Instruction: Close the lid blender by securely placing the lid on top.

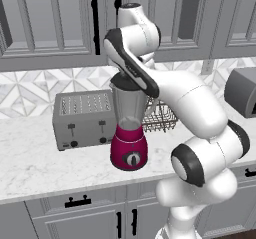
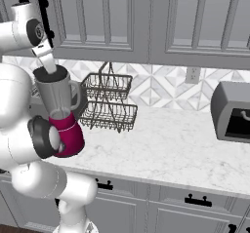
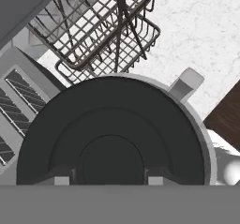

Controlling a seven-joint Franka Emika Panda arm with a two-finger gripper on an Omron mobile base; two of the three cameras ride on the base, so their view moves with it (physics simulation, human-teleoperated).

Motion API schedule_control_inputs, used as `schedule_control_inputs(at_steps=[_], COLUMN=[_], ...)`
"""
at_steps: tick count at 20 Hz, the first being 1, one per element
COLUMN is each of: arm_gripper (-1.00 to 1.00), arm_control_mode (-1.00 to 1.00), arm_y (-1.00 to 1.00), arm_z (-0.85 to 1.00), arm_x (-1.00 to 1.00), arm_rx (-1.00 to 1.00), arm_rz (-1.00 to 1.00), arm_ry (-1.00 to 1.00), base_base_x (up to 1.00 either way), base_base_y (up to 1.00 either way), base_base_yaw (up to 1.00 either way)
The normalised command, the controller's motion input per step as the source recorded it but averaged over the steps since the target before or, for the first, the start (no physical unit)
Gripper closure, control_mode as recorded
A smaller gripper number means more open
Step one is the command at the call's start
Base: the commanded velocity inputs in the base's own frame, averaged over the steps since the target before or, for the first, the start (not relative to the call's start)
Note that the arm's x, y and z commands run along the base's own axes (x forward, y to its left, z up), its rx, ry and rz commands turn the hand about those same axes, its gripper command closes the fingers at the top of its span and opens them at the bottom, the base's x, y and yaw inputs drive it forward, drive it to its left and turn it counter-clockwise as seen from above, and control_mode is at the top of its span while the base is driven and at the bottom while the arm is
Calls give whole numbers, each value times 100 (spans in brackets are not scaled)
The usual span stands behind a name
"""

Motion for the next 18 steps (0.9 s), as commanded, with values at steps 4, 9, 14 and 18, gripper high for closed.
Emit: schedule_control_inputs(at_steps=[4, 9, 14, 18], arm_gripper=[100, 100, 100, 100], arm_control_mode=[-100, -100, -100, -100], arm_y=[9, 0, -7, -18], arm_z=[-30, -32, -59, -22], arm_x=[-14, -18, -6, -14], arm_rx=[-7, 0, 0, 0], arm_rz=[1, 5, 10, 7], arm_ry=[-1, -2, -9, -13], base_base_x=[0, 0, 0, 0], base_base_y=[0, 0, 0, 0], base_base_yaw=[0, 0, 0, 0])
